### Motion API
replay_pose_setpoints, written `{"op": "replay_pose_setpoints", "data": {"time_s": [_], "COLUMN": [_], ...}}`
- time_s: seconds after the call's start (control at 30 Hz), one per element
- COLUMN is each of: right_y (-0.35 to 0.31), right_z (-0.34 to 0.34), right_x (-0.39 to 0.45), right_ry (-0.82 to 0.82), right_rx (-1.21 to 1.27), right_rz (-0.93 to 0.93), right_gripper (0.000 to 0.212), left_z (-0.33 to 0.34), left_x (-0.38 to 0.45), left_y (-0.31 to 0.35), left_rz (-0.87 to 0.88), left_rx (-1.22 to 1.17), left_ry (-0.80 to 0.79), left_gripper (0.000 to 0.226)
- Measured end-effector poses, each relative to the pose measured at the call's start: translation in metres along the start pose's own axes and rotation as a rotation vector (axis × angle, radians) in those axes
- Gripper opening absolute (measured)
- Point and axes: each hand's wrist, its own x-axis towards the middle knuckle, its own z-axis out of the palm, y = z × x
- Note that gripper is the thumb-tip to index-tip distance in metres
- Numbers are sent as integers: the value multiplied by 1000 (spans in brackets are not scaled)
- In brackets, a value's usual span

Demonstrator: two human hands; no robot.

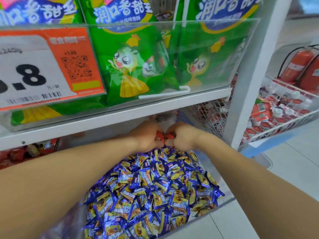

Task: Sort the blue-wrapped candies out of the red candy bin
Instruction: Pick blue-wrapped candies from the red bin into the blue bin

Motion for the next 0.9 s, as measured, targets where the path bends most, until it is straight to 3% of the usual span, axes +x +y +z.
{"op": "replay_pose_setpoints", "data": {"time_s": [0.13, 0.23, 0.37, 0.43, 0.6, 0.77, 0.9], "right_y": [-1, -4, -33, -66, -148, -201, -229], "right_z": [-16, -20, -3, 13, 45, 61, 62], "right_x": [-31, -58, -99, -119, -142, -139, -125], "right_ry": [166, 212, 84, -29, -18, 46, 51], "right_rx": [395, 686, 1070, 1198, 1320, 1342, 1223], "right_rz": [-59, -59, -7, -8, -167, -255, -275], "right_gripper": [20, 15, 13, 21, 30, 20, 11], "left_z": [-25, -38, -41, -42, -48, -57, -63], "left_x": [-31, -66, -123, -153, -226, -285, -321], "left_y": [7, 11, 15, 19, 10, -22, -71], "left_rz": [-69, -135, -210, -219, -175, -189, -222], "left_rx": [-168, -251, -596, -712, -743, -945, -704], "left_ry": [89, 56, -63, -44, 196, 335, 455], "left_gripper": [13, 18, 19, 20, 21, 17, 23]}}
